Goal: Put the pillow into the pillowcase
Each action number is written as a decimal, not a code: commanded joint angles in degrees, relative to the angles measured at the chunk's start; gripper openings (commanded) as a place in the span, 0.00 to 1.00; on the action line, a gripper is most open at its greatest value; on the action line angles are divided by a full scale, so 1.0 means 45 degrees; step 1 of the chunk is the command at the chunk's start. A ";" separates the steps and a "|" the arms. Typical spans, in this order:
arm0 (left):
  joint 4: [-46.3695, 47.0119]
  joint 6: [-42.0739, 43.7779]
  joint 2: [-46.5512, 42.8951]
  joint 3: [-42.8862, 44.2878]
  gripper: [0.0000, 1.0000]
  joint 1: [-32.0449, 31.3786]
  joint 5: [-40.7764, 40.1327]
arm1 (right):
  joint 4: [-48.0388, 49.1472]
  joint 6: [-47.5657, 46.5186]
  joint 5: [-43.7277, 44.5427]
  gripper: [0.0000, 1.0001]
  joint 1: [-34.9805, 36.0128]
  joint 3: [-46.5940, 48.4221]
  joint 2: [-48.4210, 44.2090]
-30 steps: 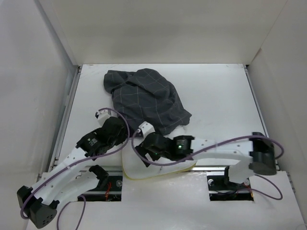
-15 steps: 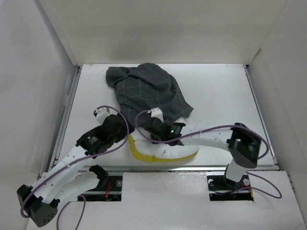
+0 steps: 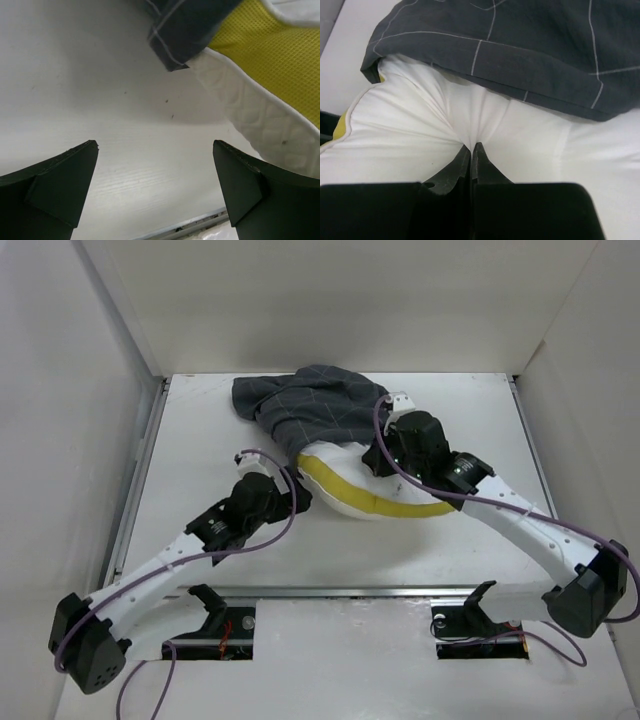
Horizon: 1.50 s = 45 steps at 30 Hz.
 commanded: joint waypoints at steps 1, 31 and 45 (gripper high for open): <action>0.3099 0.1023 0.0839 -0.0105 1.00 -0.0172 -0.0009 | 0.0469 -0.0374 -0.1019 0.00 -0.0283 0.1305 0.0039; 1.1952 0.3462 0.5515 0.0403 0.00 0.1801 0.1153 | 0.1029 -0.0024 -0.1357 0.00 -0.0517 0.2656 0.1289; 0.2990 0.3365 -0.1244 0.1201 0.00 -0.0797 0.4713 | 1.4052 -0.2989 0.5284 0.00 0.1805 -0.1330 0.1443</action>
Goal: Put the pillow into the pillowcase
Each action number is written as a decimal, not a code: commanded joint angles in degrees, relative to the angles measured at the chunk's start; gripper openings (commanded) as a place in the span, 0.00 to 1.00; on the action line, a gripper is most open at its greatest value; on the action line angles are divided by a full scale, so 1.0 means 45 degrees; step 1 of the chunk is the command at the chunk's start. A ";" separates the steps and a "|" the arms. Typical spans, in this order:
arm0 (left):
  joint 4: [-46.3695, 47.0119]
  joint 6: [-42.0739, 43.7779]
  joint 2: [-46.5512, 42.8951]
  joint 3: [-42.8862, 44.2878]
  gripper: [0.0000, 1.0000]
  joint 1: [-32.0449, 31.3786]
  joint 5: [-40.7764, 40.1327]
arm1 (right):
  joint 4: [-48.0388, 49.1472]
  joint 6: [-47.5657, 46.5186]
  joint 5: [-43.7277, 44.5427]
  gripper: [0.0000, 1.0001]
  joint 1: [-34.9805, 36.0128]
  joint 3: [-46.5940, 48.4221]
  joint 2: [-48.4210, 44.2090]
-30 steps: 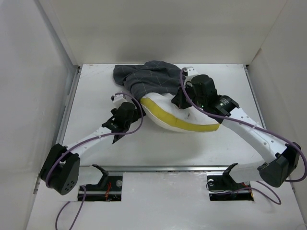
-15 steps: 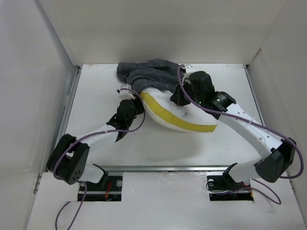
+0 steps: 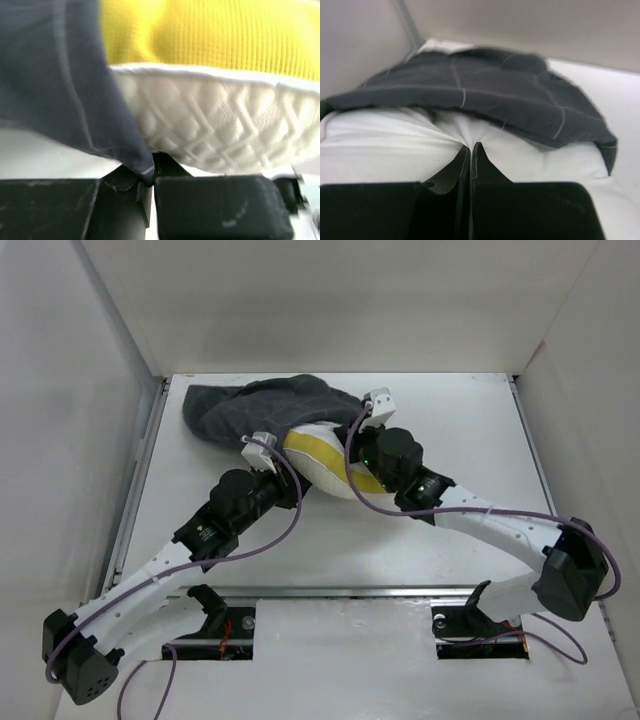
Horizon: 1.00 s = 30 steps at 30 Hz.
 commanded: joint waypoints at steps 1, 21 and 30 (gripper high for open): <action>-0.2219 0.0059 -0.0498 0.1416 0.00 -0.0423 0.2838 | 0.5926 -0.1624 0.2877 0.00 0.0345 0.0369 0.0864; -0.6189 -0.0273 -0.0771 0.4290 0.00 -0.0540 0.6441 | 0.2414 0.0011 0.6402 0.00 0.1694 0.3147 0.6829; -0.8707 -0.0683 -0.0050 0.5168 1.00 -0.0540 0.2455 | 0.1379 -0.1239 0.0854 0.72 0.1694 -0.0134 0.3727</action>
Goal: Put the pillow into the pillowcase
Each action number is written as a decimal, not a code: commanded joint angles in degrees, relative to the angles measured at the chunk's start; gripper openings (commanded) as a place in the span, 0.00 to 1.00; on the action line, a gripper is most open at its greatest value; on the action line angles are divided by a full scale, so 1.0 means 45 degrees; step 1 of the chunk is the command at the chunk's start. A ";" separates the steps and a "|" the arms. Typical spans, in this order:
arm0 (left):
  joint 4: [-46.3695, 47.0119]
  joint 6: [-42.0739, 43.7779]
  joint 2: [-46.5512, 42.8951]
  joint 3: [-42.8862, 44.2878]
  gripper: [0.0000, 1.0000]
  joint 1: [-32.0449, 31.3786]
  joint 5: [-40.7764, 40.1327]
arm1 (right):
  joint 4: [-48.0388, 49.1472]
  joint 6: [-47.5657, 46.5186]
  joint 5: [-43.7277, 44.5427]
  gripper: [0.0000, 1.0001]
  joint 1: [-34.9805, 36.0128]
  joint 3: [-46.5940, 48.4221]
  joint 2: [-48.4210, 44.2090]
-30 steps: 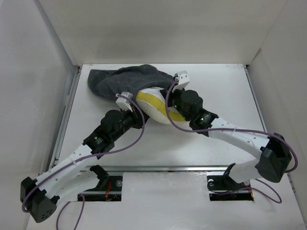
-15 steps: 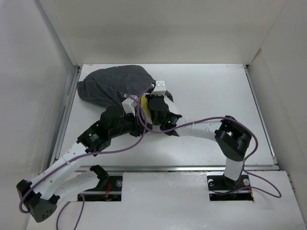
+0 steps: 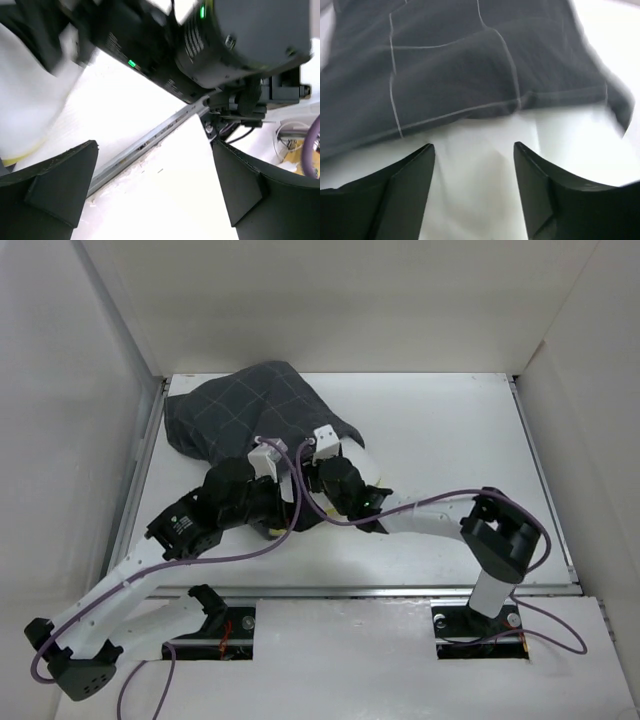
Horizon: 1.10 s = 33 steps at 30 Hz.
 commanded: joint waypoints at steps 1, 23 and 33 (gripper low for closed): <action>-0.0222 -0.0130 -0.0048 0.1219 1.00 -0.0083 -0.0932 | -0.1607 -0.0462 -0.1875 0.72 -0.0322 -0.0791 -0.1613; -0.0182 0.1668 1.0083 0.6470 0.99 0.0151 -0.8816 | -0.4817 0.2626 -0.7479 0.86 -0.7840 -0.0363 -0.1289; -0.1785 0.3522 1.6139 1.2584 0.92 0.0404 -1.1166 | -0.2498 0.1980 -1.0780 0.87 -0.7959 -0.2118 -0.1402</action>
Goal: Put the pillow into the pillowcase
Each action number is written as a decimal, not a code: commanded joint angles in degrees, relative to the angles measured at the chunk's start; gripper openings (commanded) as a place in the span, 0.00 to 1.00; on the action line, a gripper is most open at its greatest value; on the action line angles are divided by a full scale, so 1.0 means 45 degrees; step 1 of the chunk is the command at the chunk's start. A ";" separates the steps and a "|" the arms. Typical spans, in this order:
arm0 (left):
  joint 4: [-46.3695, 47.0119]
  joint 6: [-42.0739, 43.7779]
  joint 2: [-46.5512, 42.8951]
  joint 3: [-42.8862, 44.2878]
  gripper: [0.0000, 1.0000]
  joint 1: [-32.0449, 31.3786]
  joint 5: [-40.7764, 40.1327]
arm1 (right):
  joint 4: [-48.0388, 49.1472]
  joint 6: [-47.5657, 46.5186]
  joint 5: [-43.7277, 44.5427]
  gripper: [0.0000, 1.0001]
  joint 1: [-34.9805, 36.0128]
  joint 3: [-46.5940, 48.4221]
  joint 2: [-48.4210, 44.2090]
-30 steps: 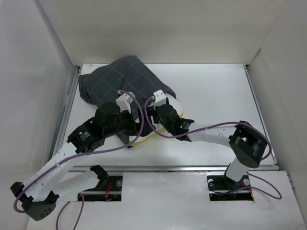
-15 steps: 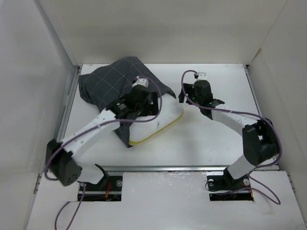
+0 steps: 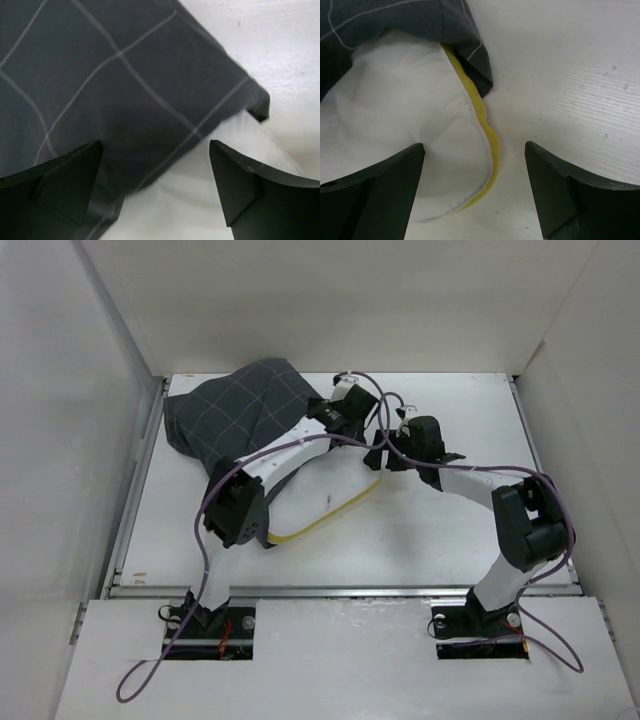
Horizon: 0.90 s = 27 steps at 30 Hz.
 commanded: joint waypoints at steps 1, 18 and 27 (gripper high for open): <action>-0.0955 0.1128 0.1389 0.1721 0.86 0.0177 -0.1060 | 0.1795 -0.0264 -0.1995 0.87 -0.0105 -0.0663 -0.0309; -0.0097 0.2456 0.1417 0.3385 0.00 0.0431 0.0461 | 0.6444 0.1337 -0.7679 0.00 0.0383 -0.1447 0.1330; 0.0059 0.3024 -0.1180 0.2761 0.00 -0.1579 0.2473 | 0.8533 0.3638 -0.3592 0.00 0.1126 -0.0744 0.0494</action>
